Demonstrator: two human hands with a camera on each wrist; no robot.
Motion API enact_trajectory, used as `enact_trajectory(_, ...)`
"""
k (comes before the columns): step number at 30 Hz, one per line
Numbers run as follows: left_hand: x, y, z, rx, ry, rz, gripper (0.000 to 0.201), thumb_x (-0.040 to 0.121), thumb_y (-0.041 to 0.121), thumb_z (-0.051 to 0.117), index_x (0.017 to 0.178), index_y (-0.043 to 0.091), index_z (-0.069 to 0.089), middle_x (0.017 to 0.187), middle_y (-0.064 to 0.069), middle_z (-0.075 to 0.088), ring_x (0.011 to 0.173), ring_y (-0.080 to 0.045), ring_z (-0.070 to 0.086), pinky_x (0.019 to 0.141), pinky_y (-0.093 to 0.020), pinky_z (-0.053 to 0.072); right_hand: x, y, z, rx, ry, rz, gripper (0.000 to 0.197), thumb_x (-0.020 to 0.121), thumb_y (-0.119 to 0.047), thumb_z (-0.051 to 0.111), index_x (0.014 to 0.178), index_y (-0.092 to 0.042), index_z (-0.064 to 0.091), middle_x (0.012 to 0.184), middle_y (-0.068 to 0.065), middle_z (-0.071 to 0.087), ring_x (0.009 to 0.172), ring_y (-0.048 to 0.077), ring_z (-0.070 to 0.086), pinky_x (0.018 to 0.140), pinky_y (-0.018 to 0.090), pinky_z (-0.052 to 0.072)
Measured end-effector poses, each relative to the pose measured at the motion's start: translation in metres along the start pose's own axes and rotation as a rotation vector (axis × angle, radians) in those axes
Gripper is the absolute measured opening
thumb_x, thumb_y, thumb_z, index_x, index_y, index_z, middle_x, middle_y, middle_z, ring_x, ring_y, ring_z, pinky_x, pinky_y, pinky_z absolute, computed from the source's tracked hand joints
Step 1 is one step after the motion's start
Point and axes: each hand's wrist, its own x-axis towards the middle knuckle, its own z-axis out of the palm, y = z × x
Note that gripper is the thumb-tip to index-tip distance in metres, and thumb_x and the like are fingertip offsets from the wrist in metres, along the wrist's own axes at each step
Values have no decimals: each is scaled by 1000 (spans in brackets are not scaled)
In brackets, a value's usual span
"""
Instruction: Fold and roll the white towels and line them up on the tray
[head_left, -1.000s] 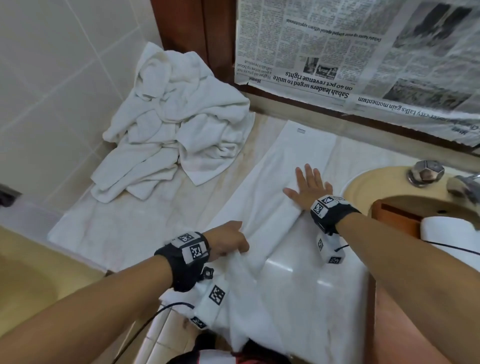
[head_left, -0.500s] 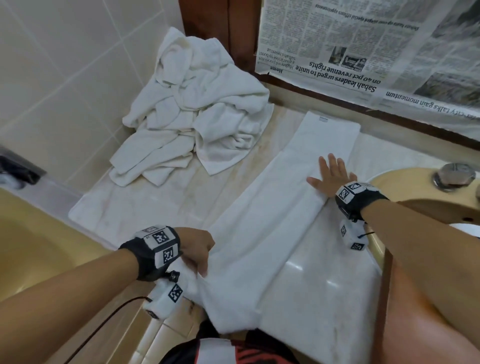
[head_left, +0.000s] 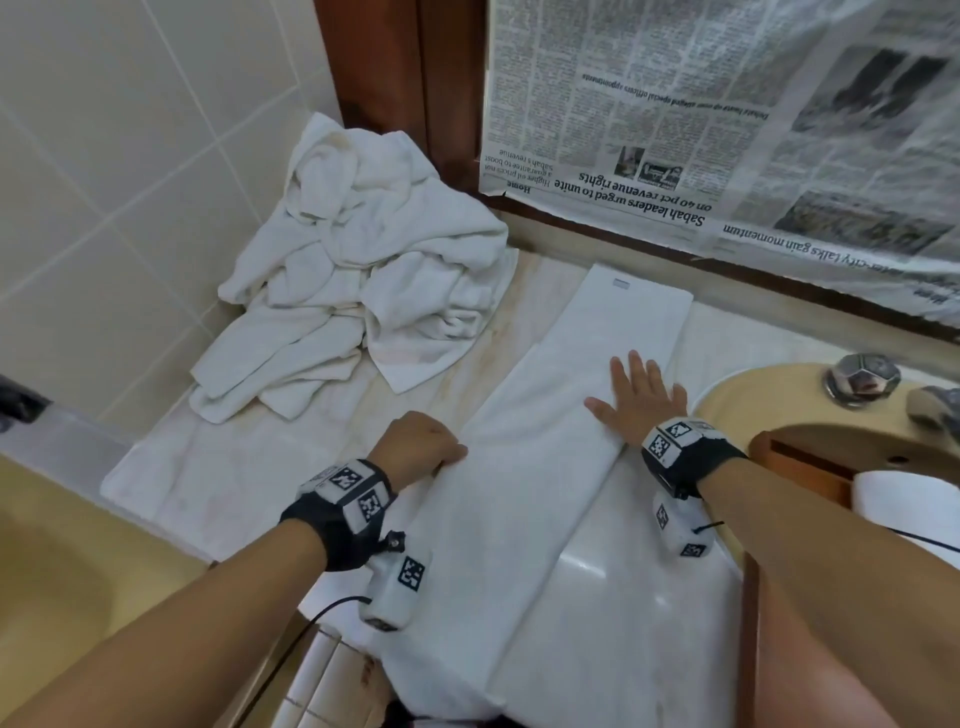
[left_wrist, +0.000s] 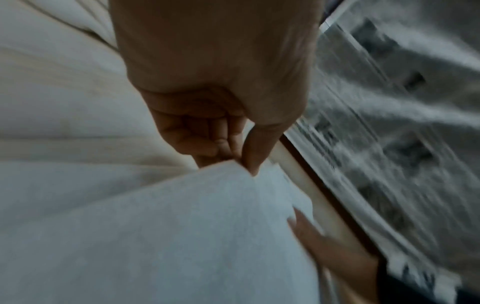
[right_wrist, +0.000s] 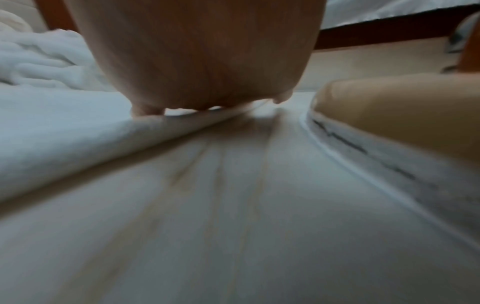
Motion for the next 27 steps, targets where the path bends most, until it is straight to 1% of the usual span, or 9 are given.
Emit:
enact_trajectory(3, 9, -7, -4, 190, 62, -117, 27, 77, 17, 64, 58, 12, 45, 68, -5, 55, 69, -24, 59, 60, -24, 38, -5, -9, 2, -82, 50, -11, 79, 93, -68, 15, 153, -23, -10, 160, 2, -20, 148, 26, -10, 117, 53, -3)
enact_trajectory(6, 13, 2, -1, 372, 14, -170, 14, 71, 23, 58, 68, 12, 52, 82, -4, 62, 80, -24, 64, 59, -24, 44, -8, -17, 0, -90, 116, 3, 79, 92, -67, 24, 153, -18, 7, 162, 5, -3, 147, 29, 5, 116, 55, 3)
enact_trajectory(9, 27, 24, 1, 390, -36, -150, 26, 60, 31, 59, 74, 10, 60, 88, -11, 69, 81, -26, 67, 68, -28, 53, 0, -25, -13, 4, 141, -34, 72, 91, -61, 39, 147, -18, 23, 160, 6, 7, 146, 29, 10, 117, 51, 8)
enact_trajectory(12, 47, 48, 8, 329, -4, -32, 46, 74, 39, 68, 96, -2, 69, 98, -19, 69, 97, -30, 66, 84, -38, 54, 14, -34, -28, 88, 145, -186, 66, 96, -51, 41, 150, -19, 21, 162, 5, 0, 148, 26, 4, 117, 45, 14)
enact_trajectory(15, 65, 67, 19, 249, 57, 81, 28, 86, 34, 64, 83, 7, 71, 89, -6, 71, 93, -25, 66, 84, -32, 52, 31, -38, -38, 76, 136, -273, 56, 100, -38, 37, 151, -22, 22, 162, 3, 2, 148, 24, 5, 114, 44, 19)
enact_trajectory(18, 75, 79, 26, 283, 102, 136, 23, 89, 26, 59, 84, 6, 69, 92, -7, 71, 93, -23, 64, 79, -29, 50, 40, -34, -42, 58, 68, -245, 54, 98, -27, 34, 150, -27, 21, 161, -1, 4, 146, 23, 9, 112, 45, 24)
enact_trajectory(23, 92, 66, 25, 343, 151, 84, 32, 90, 22, 54, 60, 12, 50, 75, -11, 65, 89, -30, 63, 72, -31, 47, 43, -33, -44, 25, 58, -216, 51, 97, -32, 32, 147, -37, 20, 158, -6, 8, 139, 25, 18, 104, 48, 33)
enact_trajectory(25, 97, 63, 26, 392, 148, 73, 25, 91, 25, 54, 72, 10, 60, 85, -10, 67, 95, -29, 61, 76, -33, 48, 44, -36, -43, -18, 57, -200, 53, 97, -37, 32, 148, -39, 16, 158, -5, 6, 137, 27, 18, 101, 48, 35)
enact_trajectory(27, 102, 63, 27, 459, 135, 65, 24, 91, 27, 54, 89, 5, 64, 96, -11, 67, 95, -28, 60, 73, -30, 43, 45, -39, -42, -74, 59, -188, 56, 97, -43, 32, 149, -40, 9, 159, -4, 1, 137, 27, 17, 98, 48, 36)
